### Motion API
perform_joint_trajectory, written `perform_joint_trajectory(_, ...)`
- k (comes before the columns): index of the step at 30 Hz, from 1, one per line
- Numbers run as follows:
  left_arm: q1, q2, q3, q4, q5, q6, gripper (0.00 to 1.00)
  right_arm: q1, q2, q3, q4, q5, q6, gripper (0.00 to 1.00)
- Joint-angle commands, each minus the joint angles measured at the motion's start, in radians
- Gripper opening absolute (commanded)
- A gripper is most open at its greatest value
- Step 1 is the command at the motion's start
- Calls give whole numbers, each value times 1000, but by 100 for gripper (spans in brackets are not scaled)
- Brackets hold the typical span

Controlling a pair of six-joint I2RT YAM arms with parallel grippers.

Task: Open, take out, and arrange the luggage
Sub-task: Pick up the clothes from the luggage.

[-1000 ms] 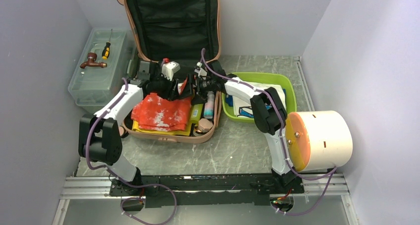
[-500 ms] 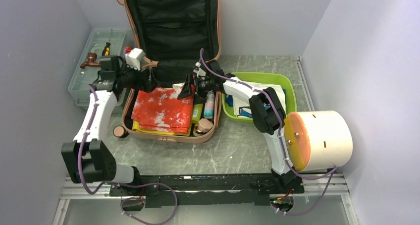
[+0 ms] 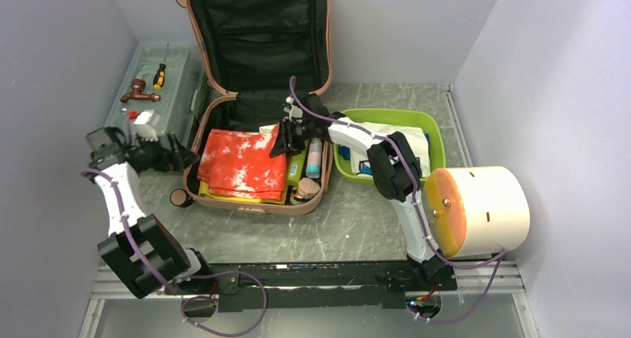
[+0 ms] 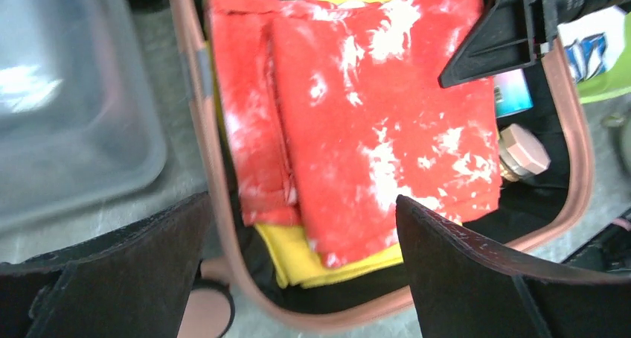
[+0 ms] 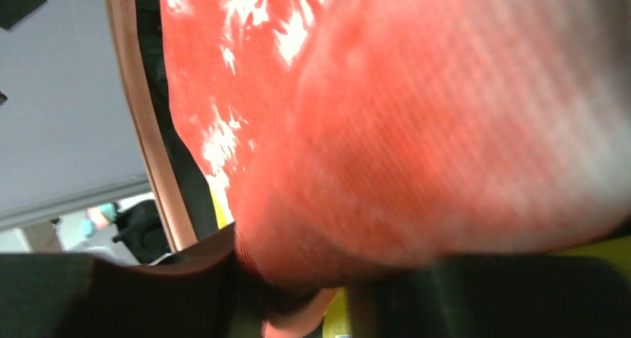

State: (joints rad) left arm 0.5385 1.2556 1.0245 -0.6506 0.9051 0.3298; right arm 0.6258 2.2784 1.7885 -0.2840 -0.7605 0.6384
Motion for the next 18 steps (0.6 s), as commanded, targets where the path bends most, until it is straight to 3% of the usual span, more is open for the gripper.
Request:
perform_joint_trajectory(1,209,44,60,-287,302,266,100,32,2,5,37,-45,-14,17)
perform_joint_trajectory(2,252,60,70,-362,336,340,99,32,-12,0,32,-49,-22,3)
perform_joint_trajectory(3,286,77,79,-444,362,416,99,32,-29,0,21,-49,-38,0)
perform_joint_trajectory(7,391,138,112,-779,417,783,99,32,-100,43,-91,-2,-148,0)
perform_joint_trajectory(10,450,165,134,-950,434,955,99,26,-161,85,-190,37,-259,0)
perform_joint_trajectory(15,475,138,123,-995,464,1029,99,-35,-301,57,-286,42,-393,0)
perform_joint_trajectory(18,476,79,104,-976,463,1021,99,-87,-336,102,-474,74,-543,0)
